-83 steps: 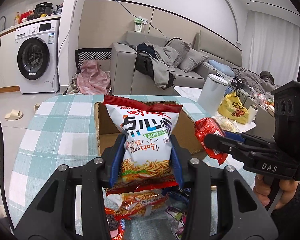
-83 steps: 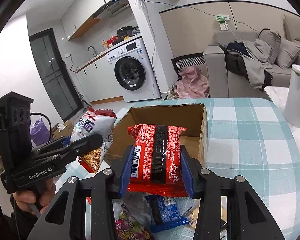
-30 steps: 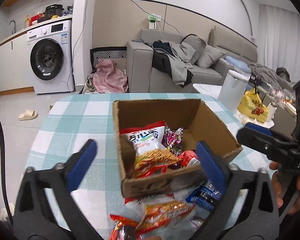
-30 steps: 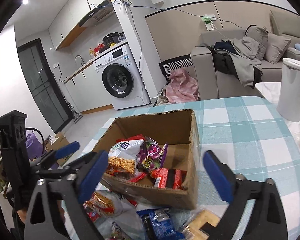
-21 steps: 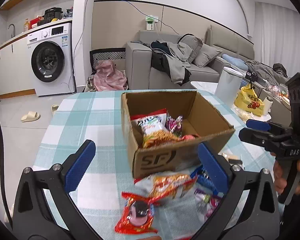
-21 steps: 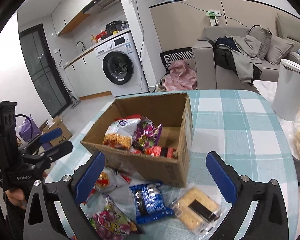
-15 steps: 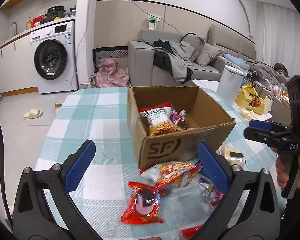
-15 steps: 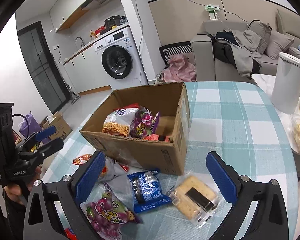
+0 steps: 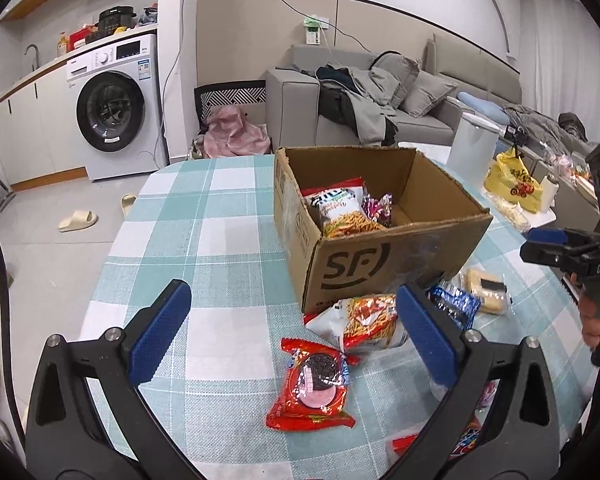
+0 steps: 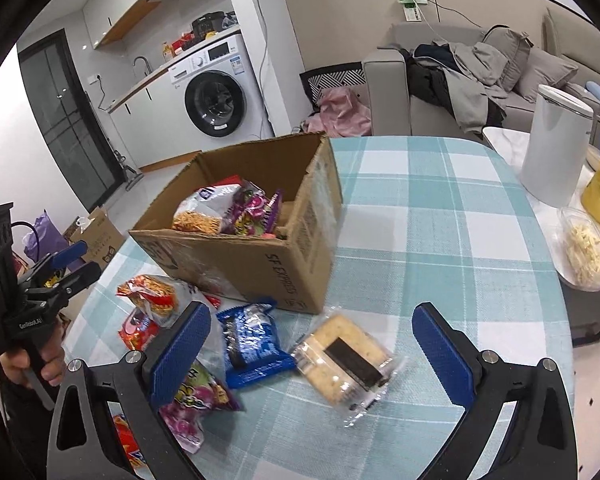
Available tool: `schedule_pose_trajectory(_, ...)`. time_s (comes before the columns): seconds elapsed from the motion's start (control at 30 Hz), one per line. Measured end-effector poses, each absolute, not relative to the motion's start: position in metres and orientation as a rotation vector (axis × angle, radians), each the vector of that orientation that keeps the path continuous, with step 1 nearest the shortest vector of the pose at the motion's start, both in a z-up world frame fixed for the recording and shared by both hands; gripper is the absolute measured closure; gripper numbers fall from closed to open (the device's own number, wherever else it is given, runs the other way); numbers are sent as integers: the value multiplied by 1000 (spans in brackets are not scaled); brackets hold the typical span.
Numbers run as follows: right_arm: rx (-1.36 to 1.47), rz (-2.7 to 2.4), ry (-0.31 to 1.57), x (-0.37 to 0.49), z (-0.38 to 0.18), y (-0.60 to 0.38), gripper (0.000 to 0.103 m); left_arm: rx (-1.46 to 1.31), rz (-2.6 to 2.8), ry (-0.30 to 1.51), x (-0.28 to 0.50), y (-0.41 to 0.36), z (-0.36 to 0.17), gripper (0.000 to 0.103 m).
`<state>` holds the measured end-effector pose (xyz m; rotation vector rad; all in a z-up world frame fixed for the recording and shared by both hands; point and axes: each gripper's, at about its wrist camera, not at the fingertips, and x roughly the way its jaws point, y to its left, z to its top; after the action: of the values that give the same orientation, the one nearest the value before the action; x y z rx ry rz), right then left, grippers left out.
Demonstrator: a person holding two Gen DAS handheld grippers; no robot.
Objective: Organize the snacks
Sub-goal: 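Move both tools down toward the red biscuit pack and cracker pack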
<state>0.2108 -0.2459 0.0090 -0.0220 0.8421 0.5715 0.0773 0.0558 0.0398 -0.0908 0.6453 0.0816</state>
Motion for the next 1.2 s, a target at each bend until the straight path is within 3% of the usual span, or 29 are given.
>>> schedule_pose_trajectory(0.47, -154, 457, 961, 231, -32, -253, 0, -95, 75, 771, 83, 53, -5, 1)
schedule_pose_trajectory(1.2, -333, 440, 1028, 238, -80, -226, 0, -49, 73, 877, 98, 48, -33, 1)
